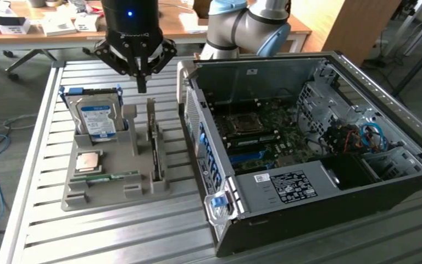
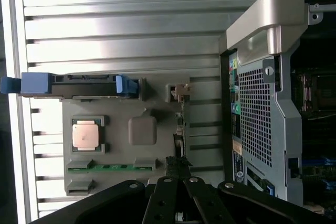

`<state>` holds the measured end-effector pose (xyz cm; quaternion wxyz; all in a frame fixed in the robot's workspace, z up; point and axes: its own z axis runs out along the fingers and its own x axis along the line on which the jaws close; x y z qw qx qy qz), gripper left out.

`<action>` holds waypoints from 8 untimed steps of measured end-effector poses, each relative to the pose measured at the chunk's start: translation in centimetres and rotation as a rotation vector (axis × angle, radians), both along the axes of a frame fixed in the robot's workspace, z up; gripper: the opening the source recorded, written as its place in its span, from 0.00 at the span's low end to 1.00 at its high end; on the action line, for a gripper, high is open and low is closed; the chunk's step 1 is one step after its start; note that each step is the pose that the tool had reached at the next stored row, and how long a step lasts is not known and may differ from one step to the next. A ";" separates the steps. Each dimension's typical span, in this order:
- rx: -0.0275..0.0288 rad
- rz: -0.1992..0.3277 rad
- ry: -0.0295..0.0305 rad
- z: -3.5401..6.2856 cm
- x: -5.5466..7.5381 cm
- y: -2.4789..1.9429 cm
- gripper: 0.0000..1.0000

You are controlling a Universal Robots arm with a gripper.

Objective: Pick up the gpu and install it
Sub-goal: 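Reach for the gpu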

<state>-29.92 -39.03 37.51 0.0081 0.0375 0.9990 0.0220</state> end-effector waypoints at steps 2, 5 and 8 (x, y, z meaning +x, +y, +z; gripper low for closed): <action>-0.0001 0.000 0.0001 0.00 0.0 0.00 0.11; 0.0000 0.000 0.0001 0.00 0.0 0.00 0.11; 0.0000 0.000 0.0001 0.00 0.0 -0.04 0.11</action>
